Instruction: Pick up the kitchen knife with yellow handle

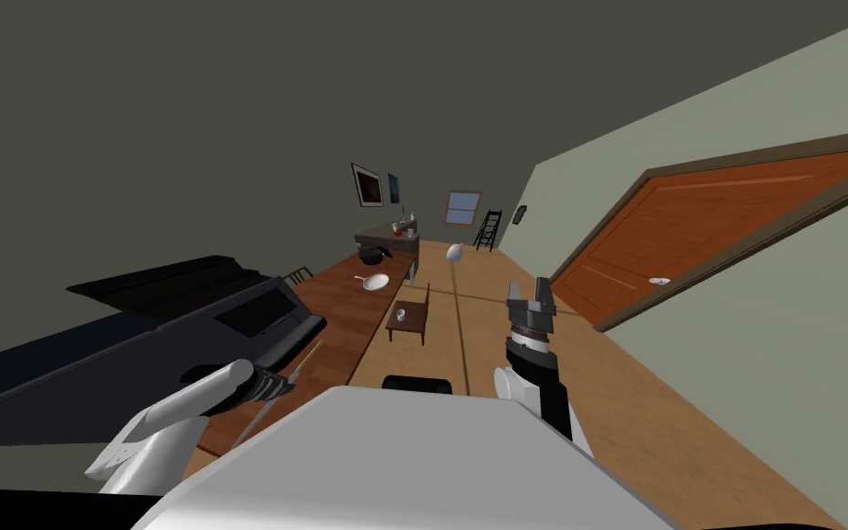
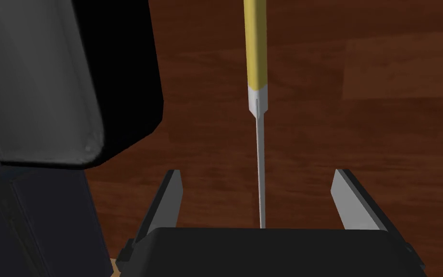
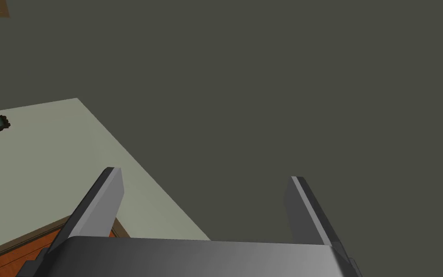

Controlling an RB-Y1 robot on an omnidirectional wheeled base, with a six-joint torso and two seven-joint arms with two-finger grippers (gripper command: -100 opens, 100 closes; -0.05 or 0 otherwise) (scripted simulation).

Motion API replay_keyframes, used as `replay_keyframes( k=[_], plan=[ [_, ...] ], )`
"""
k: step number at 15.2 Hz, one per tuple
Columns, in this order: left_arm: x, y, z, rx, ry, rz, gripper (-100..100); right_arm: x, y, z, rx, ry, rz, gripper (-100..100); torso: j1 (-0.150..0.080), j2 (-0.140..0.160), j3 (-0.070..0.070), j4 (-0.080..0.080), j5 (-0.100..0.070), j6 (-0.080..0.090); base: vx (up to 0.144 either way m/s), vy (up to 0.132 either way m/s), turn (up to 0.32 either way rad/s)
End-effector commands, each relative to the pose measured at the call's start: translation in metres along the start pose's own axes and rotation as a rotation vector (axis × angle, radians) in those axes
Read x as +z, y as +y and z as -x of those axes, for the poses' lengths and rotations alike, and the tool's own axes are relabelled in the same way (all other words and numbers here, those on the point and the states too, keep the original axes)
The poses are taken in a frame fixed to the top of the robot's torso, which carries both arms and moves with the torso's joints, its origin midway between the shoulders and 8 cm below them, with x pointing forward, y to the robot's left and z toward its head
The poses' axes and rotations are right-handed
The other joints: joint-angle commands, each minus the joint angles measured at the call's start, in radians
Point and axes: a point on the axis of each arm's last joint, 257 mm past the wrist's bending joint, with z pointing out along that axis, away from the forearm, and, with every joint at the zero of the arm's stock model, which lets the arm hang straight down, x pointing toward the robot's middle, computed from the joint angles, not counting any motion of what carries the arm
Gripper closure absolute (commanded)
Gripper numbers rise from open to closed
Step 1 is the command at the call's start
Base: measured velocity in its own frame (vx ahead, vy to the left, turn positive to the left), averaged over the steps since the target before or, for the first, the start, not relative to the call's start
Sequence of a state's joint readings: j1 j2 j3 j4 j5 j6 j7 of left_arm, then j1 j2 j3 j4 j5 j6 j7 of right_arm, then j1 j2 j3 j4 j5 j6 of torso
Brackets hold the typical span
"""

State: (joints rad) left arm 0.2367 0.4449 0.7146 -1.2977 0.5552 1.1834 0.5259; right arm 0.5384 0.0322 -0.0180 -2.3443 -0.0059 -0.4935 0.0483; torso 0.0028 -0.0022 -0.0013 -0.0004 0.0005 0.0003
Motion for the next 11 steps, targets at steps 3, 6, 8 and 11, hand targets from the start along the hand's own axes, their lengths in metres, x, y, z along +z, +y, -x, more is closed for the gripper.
replay_keyframes(
  k=[3,6,8,11],
  plan=[
    [0.002,0.012,0.013,-0.056,-0.028,0.073,-100,0.0,0.0,0.0,0.0,0.0,0.0,0,0.0,0.0,0.0,0.0,0.0,0.0,0.039,0.045,-0.102],
    [0.002,0.025,0.025,-0.114,-0.049,0.146,-100,0.0,0.0,0.0,0.0,0.0,0.0,0,0.0,0.0,0.0,0.0,0.0,0.0,0.039,0.057,-0.137],
    [0.002,0.024,0.024,-0.108,-0.046,0.137,-100,0.0,0.0,0.0,0.0,0.0,0.0,0,0.001,0.0,0.0,0.0,0.0,-0.001,0.026,0.047,-0.061],
    [0.015,0.034,0.024,-0.107,-0.046,0.143,-100,0.0,0.0,0.0,0.0,0.0,0.0,0,-0.002,0.002,0.001,0.0,0.0,-0.001,0.013,0.025,0.024]
  ],
)
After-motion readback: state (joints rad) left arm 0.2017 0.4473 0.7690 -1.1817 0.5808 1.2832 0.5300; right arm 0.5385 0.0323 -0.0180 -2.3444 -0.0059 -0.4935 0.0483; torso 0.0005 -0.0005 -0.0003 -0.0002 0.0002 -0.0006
